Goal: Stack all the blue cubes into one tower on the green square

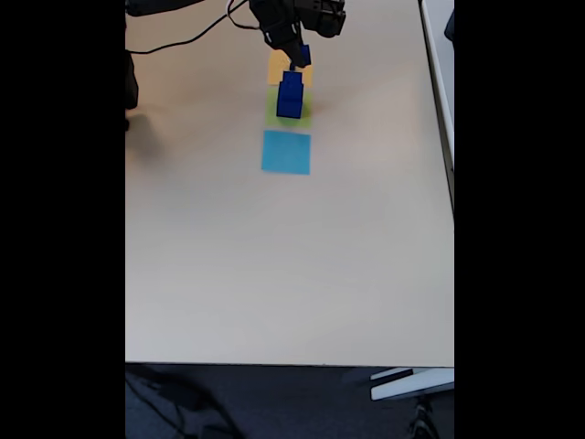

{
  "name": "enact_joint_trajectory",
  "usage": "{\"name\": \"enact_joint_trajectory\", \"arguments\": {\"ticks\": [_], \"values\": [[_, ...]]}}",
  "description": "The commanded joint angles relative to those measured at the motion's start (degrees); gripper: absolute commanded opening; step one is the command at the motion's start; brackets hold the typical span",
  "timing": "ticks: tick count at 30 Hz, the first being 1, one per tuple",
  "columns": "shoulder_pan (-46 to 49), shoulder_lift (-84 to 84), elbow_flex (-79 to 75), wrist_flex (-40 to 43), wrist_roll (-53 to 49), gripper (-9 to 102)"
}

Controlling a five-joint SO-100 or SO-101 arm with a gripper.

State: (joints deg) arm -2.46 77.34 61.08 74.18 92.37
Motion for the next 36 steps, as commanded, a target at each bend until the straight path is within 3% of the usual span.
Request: {"name": "enact_joint_trajectory", "arguments": {"ticks": [1, 36], "values": [[-0.8, -0.9, -5.6, 0.2, 1.2, 3], [0.3, -8.4, -8.6, 6.0, 1.1, 2]]}}
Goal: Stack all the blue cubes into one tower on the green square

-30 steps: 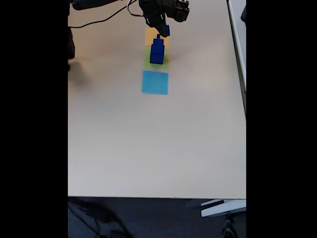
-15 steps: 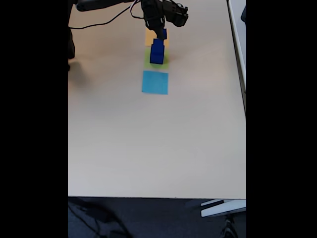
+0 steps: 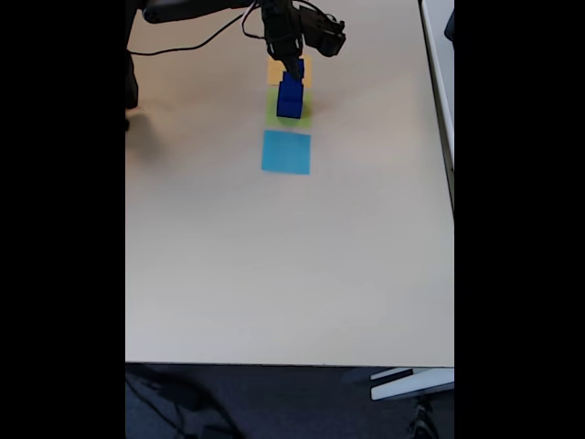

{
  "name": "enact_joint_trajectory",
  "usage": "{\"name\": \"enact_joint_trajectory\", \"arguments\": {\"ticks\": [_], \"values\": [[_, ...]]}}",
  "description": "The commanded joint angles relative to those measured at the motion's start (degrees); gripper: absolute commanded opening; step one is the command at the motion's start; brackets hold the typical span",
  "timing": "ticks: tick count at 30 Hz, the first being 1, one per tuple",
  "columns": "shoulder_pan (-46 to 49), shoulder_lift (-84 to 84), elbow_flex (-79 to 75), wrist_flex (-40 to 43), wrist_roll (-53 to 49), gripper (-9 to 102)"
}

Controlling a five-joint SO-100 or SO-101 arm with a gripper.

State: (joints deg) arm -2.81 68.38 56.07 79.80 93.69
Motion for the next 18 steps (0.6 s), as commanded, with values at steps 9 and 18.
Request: {"name": "enact_joint_trajectory", "arguments": {"ticks": [9, 18], "values": [[0.2, -1.5, -6.0, 1.7, 1.6, 2], [0.5, -1.4, -7.1, 3.8, 1.8, 2]]}}
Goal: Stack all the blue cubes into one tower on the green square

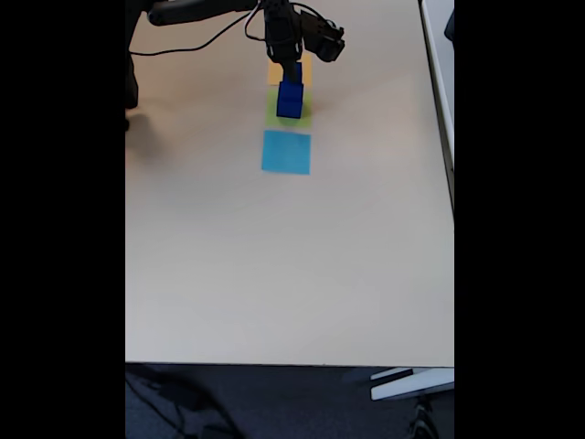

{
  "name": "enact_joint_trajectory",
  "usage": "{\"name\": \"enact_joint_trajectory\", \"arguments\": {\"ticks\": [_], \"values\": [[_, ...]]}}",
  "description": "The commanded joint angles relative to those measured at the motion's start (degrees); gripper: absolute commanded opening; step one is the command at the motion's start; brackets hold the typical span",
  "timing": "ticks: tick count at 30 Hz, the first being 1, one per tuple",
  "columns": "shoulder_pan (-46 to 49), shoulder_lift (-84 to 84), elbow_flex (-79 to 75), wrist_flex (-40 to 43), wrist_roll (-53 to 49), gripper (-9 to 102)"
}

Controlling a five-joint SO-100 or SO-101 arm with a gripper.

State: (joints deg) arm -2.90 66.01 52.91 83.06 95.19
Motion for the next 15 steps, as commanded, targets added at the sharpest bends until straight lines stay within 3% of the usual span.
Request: {"name": "enact_joint_trajectory", "arguments": {"ticks": [1, 15], "values": [[0.6, 1.1, -4.0, 0.7, 0.4, 2], [0.3, -0.8, -5.1, 0.9, 0.9, 2]]}}
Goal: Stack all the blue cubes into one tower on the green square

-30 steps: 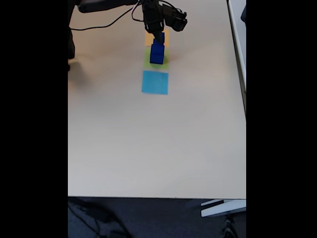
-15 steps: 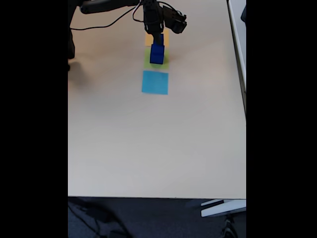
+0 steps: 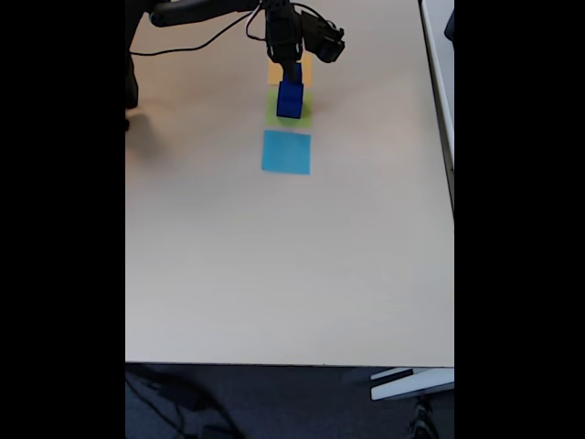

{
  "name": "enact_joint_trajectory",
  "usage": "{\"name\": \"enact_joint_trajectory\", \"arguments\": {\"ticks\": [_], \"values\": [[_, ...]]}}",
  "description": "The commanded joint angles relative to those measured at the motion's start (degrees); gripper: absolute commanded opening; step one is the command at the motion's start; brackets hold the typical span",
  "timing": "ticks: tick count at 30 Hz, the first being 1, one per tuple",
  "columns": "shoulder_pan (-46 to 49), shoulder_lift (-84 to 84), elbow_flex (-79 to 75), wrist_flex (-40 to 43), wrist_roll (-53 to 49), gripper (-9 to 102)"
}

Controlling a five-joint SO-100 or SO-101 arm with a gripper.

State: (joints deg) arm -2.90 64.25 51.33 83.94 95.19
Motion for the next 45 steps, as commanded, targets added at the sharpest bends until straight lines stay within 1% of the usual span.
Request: {"name": "enact_joint_trajectory", "arguments": {"ticks": [1, 16, 24, 39, 45], "values": [[0.2, 1.0, -3.5, 0.0, 1.0, 2], [0.4, 0.9, -3.5, 0.2, 0.9, 3], [0.4, 1.0, -3.5, 0.2, 1.0, 6], [0.4, 1.0, -3.5, 0.2, 1.1, 16], [0.3, 1.1, -3.5, 0.2, 1.1, 17]]}}
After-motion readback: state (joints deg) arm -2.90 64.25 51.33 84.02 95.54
